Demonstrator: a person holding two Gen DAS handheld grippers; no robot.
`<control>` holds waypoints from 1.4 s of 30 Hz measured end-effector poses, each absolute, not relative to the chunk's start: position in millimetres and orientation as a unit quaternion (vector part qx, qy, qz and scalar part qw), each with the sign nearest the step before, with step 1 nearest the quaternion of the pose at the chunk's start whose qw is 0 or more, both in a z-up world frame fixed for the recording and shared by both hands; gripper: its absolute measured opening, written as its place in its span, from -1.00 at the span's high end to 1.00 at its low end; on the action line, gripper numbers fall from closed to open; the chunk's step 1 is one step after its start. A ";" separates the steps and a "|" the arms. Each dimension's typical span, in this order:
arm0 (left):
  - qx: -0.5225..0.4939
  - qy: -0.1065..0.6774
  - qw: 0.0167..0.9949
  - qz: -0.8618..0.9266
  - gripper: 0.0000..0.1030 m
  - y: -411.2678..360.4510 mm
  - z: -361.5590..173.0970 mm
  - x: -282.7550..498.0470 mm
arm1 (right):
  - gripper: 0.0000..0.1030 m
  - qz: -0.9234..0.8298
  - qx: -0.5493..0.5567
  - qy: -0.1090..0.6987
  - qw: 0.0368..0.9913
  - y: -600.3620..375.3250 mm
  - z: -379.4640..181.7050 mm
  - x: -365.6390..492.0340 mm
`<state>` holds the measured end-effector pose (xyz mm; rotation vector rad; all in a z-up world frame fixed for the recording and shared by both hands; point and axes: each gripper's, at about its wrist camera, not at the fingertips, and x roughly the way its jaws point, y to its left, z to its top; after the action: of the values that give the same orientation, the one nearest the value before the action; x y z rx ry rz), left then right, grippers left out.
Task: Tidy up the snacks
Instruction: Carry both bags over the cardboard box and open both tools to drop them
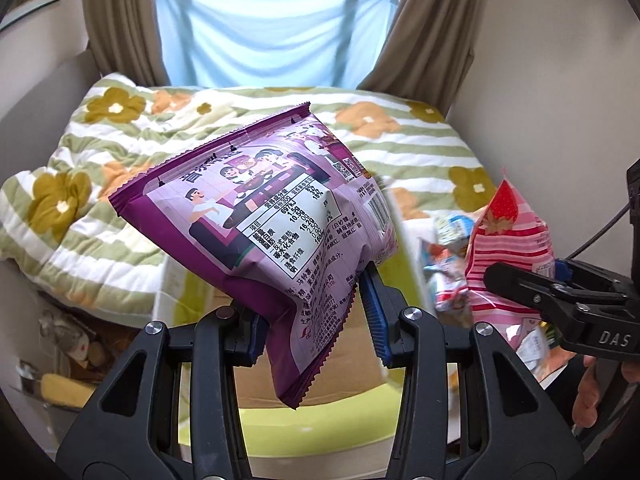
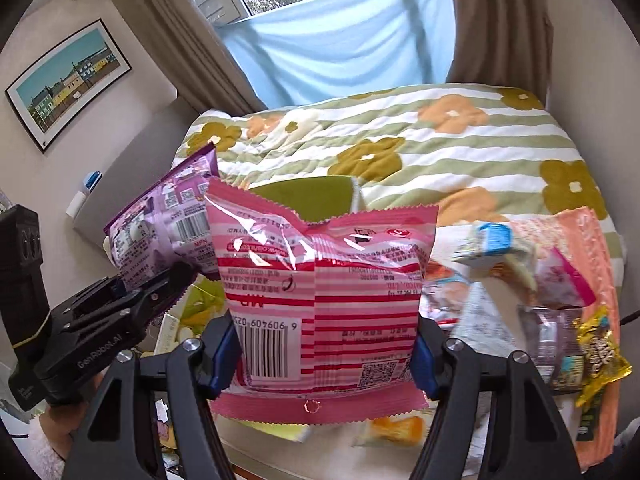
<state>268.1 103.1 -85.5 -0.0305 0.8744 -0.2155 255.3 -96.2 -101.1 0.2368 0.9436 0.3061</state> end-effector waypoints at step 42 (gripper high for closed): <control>-0.057 0.483 0.874 -0.026 -0.99 212.7 -130.9 255.5 | -0.99 0.149 0.019 0.488 0.860 11.0 -149.6 265.6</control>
<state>255.5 212.7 -130.9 -0.1186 1.0079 -0.0537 265.6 11.0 -149.6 0.0409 1.0252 0.3132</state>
